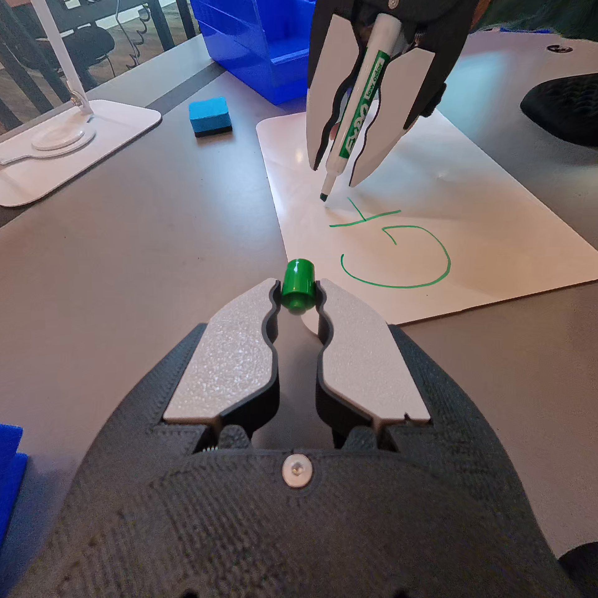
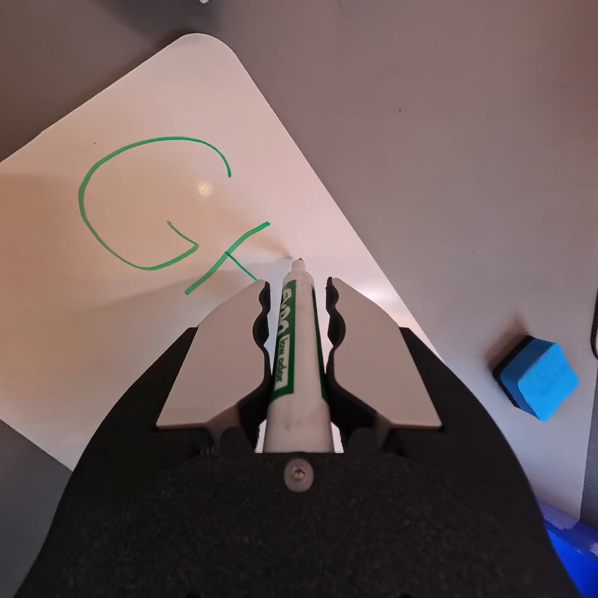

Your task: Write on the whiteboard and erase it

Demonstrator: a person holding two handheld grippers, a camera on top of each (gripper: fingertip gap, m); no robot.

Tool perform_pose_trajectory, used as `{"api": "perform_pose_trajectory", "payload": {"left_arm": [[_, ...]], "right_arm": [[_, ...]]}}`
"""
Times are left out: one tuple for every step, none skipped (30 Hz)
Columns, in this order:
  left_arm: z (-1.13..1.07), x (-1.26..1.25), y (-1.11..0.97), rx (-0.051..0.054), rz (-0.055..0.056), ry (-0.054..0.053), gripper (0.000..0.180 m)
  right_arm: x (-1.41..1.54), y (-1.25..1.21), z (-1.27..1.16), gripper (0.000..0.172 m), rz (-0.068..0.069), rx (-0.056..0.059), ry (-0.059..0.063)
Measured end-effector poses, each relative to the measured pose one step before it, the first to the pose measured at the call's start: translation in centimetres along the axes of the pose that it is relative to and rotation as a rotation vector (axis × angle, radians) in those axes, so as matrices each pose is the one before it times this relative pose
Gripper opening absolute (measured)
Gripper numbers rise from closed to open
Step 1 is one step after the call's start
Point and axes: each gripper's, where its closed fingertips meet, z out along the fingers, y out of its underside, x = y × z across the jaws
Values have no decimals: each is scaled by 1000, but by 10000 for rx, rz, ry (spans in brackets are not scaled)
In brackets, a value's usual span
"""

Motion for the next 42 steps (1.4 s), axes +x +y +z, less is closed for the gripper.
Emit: {"api": "perform_pose_trajectory", "payload": {"left_arm": [[-5, 4, -1, 3, 3, -1, 20], [5, 14, -2, -1, 1, 6, 20], [2, 4, -4, 3, 2, 4, 20], [-5, 2, 10, -8, 0, 1, 20], [0, -2, -1, 0, -1, -2, 20], [2, -12, 14, -4, -3, 0, 20], [7, 5, 5, -8, -3, 2, 20], [6, 0, 16, -7, -1, 4, 20], [-1, 13, 0, 0, 2, 0, 20], [-1, 5, 0, 0, 7, -3, 20], [-1, -3, 2, -2, 4, 0, 20], [5, 13, -1, -1, -2, 3, 20], [7, 8, 14, -6, -4, 8, 20], [15, 6, 23, -9, -1, 2, 20], [12, 21, 11, -6, 2, 5, 20], [10, 15, 14, -9, 6, 3, 20], [13, 5, 26, -11, 10, -3, 20], [12, 3, 9, -5, 4, -7, 20], [5, -6, 8, 1, -3, -7, 20], [16, -2, 21, -7, -4, -6, 20], [6, -17, 15, -7, 1, -8, 20], [8, 2, 9, -2, -1, -5, 20], [7, -18, 7, 2, -4, -5, 20], [2, -1, 3, -5, -1, -7, 20], [-5, -16, -1, 3, 3, -15, 20], [-16, -32, -15, 11, 8, -24, 20], [-21, -39, -22, 10, 9, -29, 20], [-19, -34, -23, 11, 0, -19, 20], [-13, -18, 1, 7, -15, -4, 20], [-11, -30, -6, 3, -14, 3, 20], [0, -19, 15, -2, -8, 8, 20], [-5, -16, 6, -2, -7, 11, 20], [-1, 1, 15, -1, -6, 13, 20], [-9, 1, -5, 0, -3, 17, 20], [3, 8, -5, 4, 7, 10, 20], [-7, 19, -6, -3, 8, 8, 20], [-4, 21, -12, 2, 6, 9, 20], [1, 21, -4, 3, 4, 8, 20], [-1, 23, -11, -1, 6, 5, 20], [0, 10, -2, 1, 6, 0, 20], [-4, -2, -9, 0, 1, -1, 20], [0, 3, 0, 0, -6, -1, 20]], "right_arm": [[62, 70, 111, 35, 8, -42, -26], [51, 101, 92, 35, 10, -54, -28], [15, 114, 66, 35, 6, -64, -33], [2, -3, 4, 35, 18, 18, -33], [-24, 49, -18, 35, 21, -26, -35], [-39, 75, -42, 35, -4, -39, -24], [-80, 92, -55, 35, -1, -39, -31], [-118, 106, -65, 35, 11, -35, -38], [-182, 135, -100, 35, 7, -35, -46], [-221, 169, -113, 35, 2, -35, -43], [-262, 185, -133, 35, 9, -28, -53], [-283, 224, -152, 35, 24, -26, -47], [-296, 252, -157, 35, 16, -30, -37], [-342, 288, -178, 35, 14, -38, -47], [-346, 319, -204, 35, 11, -48, -39], [-335, 333, -189, 34, 9, -56, -21], [-365, 328, -203, 35, 23, -47, -43], [-420, 297, -188, 35, 14, -35, -79], [-380, 298, -173, 34, 2, -48, -68], [-271, 266, -140, 34, -3, -56, -27], [-160, 168, -117, 35, -7, -29, 2], [-64, 22, -50, 35, 27, 34, -2], [76, -123, -27, 35, 77, 80, 4], [317, -222, -34, 35, 52, 103, 88], [497, -285, -46, 35, 21, 116, 138], [594, -324, -52, 35, 24, 118, 136], [623, -289, 1, 35, 29, 86, 116], [618, -235, 56, 35, 3, 47, 100], [558, -208, 108, 35, 0, 37, 81], [445, -159, 140, 35, 15, 6, 15], [353, -120, 160, 35, 1, -21, -5], [329, -70, 175, 35, -24, -36, 23], [244, -38, 187, 35, -9, -44, -11], [190, -64, 180, 35, -2, -20, -13], [167, -23, 166, 34, 4, -39, -14], [162, 32, 156, 35, -2, -53, -2], [160, -9, 131, 34, 6, -18, 10], [86, 42, 113, 35, 19, -32, -20], [61, 69, 112, 35, 2, -39, -10], [-14, 134, 89, 34, -6, -59, -19], [-73, 206, 82, 34, -32, -94, -21], [-79, 104, -32, 34, -31, 6, 15]]}}
